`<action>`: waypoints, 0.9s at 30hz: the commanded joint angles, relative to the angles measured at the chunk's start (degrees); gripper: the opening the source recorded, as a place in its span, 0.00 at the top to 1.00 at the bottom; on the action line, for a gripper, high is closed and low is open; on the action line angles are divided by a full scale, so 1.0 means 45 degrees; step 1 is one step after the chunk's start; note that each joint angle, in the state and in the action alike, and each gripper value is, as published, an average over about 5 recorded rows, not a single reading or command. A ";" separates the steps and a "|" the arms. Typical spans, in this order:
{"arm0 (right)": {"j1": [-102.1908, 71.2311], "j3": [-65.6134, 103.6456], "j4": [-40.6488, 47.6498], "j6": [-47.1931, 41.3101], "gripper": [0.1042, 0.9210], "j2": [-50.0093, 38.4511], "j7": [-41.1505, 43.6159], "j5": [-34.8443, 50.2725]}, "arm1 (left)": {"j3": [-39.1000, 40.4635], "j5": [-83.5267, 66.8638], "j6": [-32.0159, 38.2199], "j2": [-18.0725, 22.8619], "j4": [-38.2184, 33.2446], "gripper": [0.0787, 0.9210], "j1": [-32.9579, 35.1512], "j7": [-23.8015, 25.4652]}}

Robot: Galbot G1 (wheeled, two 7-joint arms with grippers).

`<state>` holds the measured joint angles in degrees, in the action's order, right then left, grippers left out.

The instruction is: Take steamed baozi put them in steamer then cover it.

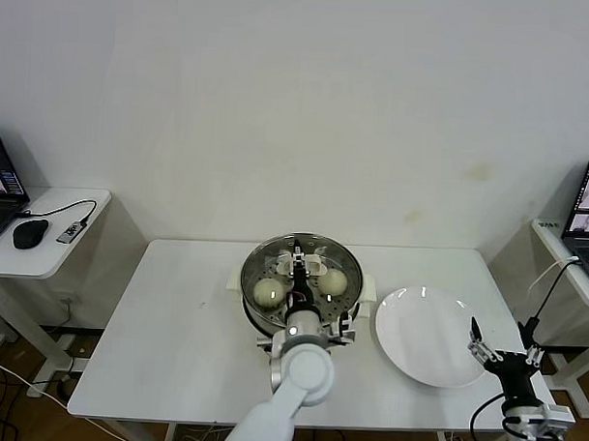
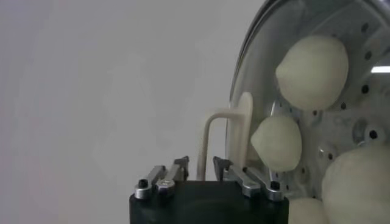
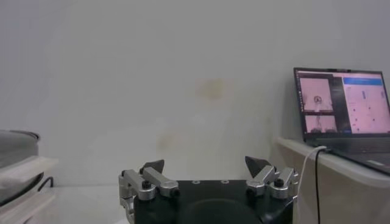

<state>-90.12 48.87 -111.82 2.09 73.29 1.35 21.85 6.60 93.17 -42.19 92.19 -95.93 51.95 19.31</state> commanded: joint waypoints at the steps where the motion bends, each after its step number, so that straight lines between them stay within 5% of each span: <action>1: 0.0001 0.0025 0.0026 0.0006 0.12 -0.0008 -0.0003 0.0006 | 0.0216 -0.0202 0.0130 -0.0032 -0.1562 0.37 0.0306 0.0504; 9: -0.0020 0.0192 0.0052 -0.0003 0.12 -0.0068 0.0011 0.0066 | 0.0302 -0.0126 0.0144 -0.0057 -0.2289 0.13 0.0839 0.0676; 18: -0.0162 0.0178 -0.0221 -0.0125 0.12 -0.0080 -0.0014 0.0177 | -0.0068 -0.0659 0.0369 -0.0460 -0.4585 0.12 0.1915 0.0572; 21: -0.0354 -0.0067 -0.0441 -0.0331 0.12 -0.0118 -0.0021 0.0165 | -0.0853 -0.2579 0.0900 -0.1086 -0.5883 0.12 0.2478 -0.0122; 27: -0.0774 -0.0937 -0.0777 -0.0560 0.12 -0.0541 -0.0129 0.0253 | -0.4374 -1.0316 0.3736 -0.2945 -0.7087 0.12 0.3849 -0.3521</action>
<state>-91.73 48.52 -113.59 0.73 72.42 1.18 22.62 3.42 84.94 -38.45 88.19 -115.53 61.00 19.01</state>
